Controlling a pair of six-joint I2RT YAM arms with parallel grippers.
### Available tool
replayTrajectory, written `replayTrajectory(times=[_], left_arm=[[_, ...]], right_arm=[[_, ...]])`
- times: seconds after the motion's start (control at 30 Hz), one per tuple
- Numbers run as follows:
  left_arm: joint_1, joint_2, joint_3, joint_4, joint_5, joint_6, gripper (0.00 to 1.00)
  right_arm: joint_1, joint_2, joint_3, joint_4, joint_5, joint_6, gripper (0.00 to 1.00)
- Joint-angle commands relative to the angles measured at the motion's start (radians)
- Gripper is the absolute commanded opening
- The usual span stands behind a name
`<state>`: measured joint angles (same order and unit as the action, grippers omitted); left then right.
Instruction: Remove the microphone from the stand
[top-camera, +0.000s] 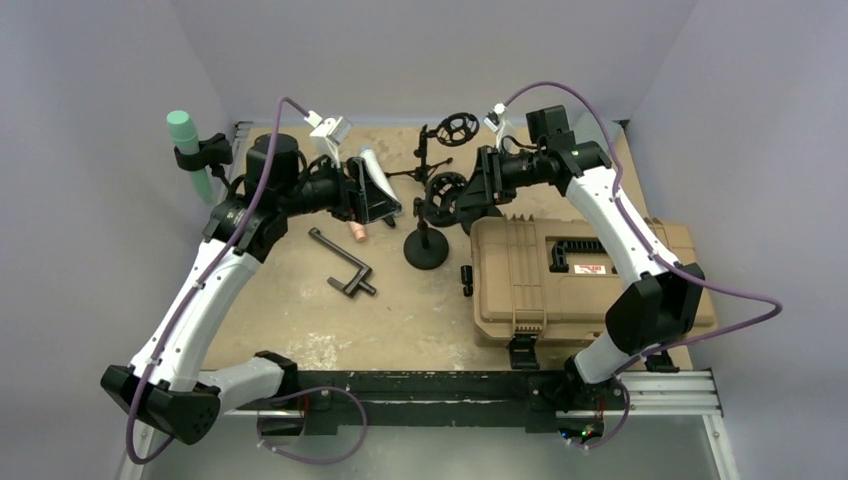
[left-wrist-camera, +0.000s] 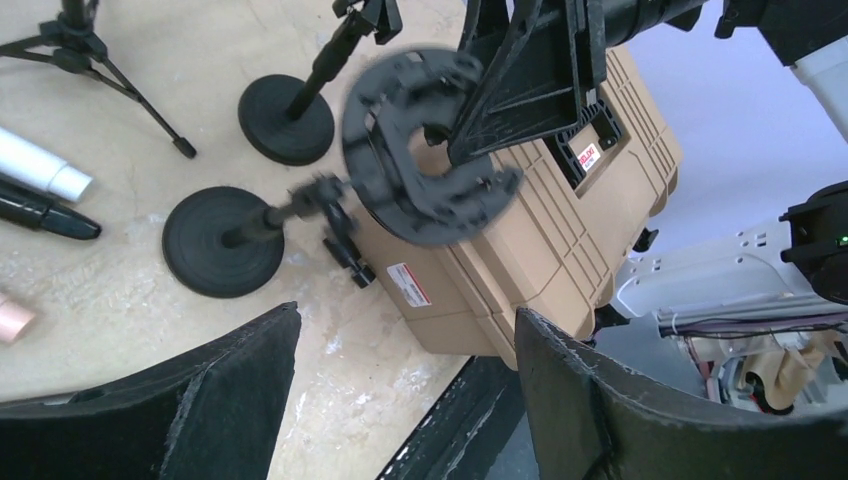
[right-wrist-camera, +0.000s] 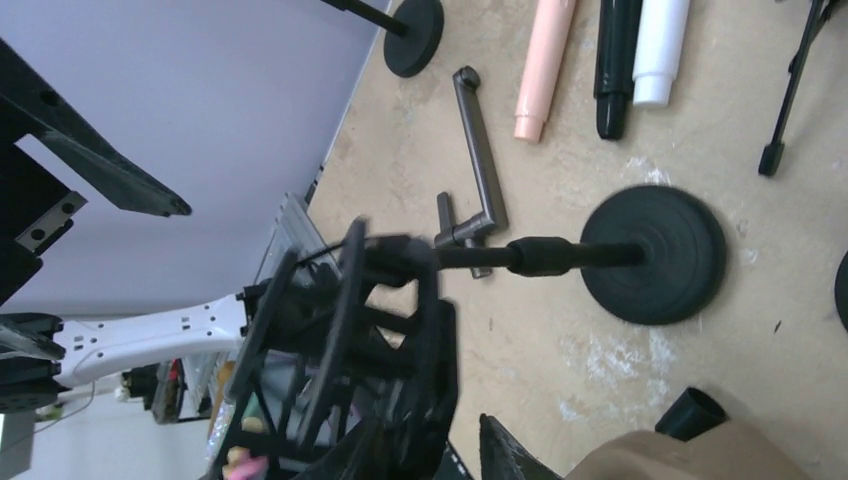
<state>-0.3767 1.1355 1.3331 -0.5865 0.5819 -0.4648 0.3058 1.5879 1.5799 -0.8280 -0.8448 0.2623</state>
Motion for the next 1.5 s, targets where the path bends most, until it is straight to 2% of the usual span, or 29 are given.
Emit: replayTrajectory(times=[0.0,0.27,0.6,0.87,1.27,1.4,1.47], left_arm=[[-0.013,0.041,0.027,0.057,0.050,-0.032,0.77],[-0.018,0.120,0.080,0.047,0.062,-0.042,0.77],[-0.016,0.285,0.117,0.072,0.099,-0.098,0.75],[-0.007,0.422,0.145,0.122,0.157,-0.174,0.74],[0.047,0.450,0.077,0.245,0.195,-0.269,0.72],[0.049,0.459,0.076,0.231,0.165,-0.244,0.72],[0.048,0.468,0.069,0.226,0.159,-0.236,0.69]], right_arm=[[-0.012,-0.002,0.058,0.056,-0.027,-0.009,0.42],[-0.016,0.036,0.145,0.083,0.025,0.000,0.55],[-0.016,-0.071,0.170,0.096,0.189,0.011,0.82],[-0.016,-0.183,0.127,0.123,0.302,0.019,0.84],[-0.016,-0.251,0.025,0.156,0.327,0.007,0.84],[-0.016,-0.260,0.012,0.162,0.327,0.010,0.84],[-0.016,-0.267,0.005,0.162,0.346,0.011,0.84]])
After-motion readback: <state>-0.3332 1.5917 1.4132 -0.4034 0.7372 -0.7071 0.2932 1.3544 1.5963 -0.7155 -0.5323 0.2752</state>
